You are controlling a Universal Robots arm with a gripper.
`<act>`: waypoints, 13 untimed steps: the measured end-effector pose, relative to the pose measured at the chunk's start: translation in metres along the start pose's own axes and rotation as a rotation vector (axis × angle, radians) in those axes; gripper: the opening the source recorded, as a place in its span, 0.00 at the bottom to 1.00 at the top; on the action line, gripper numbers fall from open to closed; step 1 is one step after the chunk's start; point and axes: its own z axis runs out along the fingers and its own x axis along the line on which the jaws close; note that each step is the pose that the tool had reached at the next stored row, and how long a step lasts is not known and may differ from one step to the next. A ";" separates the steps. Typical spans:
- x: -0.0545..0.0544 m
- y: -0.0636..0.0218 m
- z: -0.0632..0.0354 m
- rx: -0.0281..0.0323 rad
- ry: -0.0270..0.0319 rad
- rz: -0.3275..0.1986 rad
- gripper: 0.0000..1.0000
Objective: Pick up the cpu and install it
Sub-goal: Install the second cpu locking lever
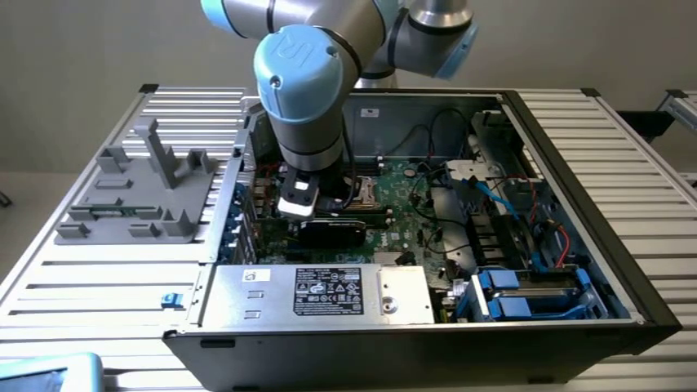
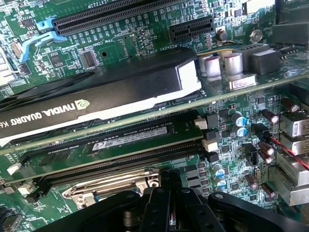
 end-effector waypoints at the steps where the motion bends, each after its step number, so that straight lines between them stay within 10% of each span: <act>1: 0.000 0.0001 0.0000 0.0002 0.0004 0.000 0.11; 13: -0.001 0.0023 -0.0008 0.0025 0.0079 -0.003 0.11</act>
